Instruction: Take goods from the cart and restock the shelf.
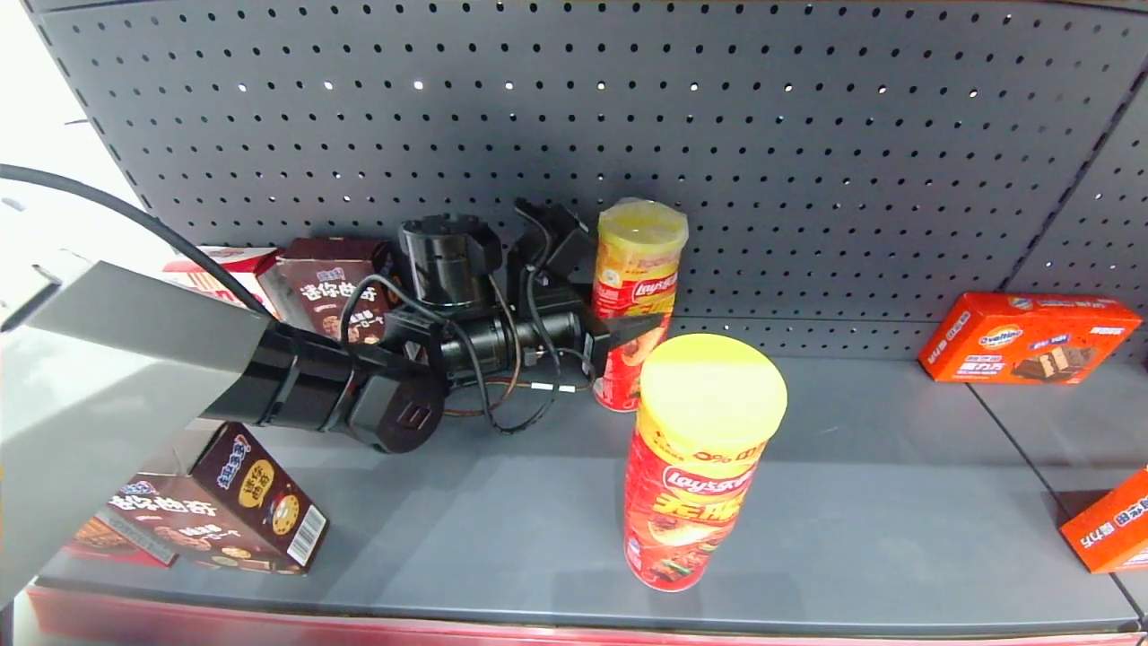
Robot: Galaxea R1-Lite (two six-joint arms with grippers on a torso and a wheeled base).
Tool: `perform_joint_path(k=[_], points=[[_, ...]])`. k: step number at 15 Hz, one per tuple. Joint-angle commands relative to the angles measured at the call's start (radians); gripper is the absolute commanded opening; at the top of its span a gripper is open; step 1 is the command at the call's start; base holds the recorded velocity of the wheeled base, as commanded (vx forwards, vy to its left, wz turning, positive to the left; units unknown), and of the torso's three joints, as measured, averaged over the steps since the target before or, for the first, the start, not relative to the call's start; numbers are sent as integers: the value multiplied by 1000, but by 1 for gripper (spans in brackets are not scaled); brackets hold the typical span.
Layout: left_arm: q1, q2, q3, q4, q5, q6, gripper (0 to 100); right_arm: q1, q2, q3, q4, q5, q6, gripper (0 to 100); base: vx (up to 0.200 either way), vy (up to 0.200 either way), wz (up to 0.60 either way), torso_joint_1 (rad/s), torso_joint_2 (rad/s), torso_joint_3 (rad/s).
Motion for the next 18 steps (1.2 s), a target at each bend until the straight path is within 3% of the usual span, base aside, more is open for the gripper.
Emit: perform_joint_path(k=[1, 4, 8, 12, 13, 15, 18], points=[[-1, -5, 11, 1, 0, 0, 100, 0, 2, 0, 0, 0, 0, 100, 0, 0, 0, 0, 0, 0], [0, -54, 40, 1, 2, -2, 100, 0, 2, 0, 0, 0, 0, 100, 0, 0, 0, 0, 0, 0], [0, -218, 189, 12, 26, -2, 100, 0, 2, 0, 0, 0, 0, 100, 0, 0, 0, 0, 0, 0], [0, -343, 263, 75, 109, 0, 100, 0, 2, 0, 0, 0, 0, 100, 0, 0, 0, 0, 0, 0], [0, -350, 263, 78, 155, 1, 100, 0, 2, 0, 0, 0, 0, 100, 0, 0, 0, 0, 0, 0], [2, -355, 269, 86, 229, 30, 100, 0, 2, 0, 0, 0, 0, 100, 0, 0, 0, 0, 0, 0], [2, -359, 289, 133, 335, 127, 100, 0, 2, 0, 0, 0, 0, 100, 0, 0, 0, 0, 0, 0]])
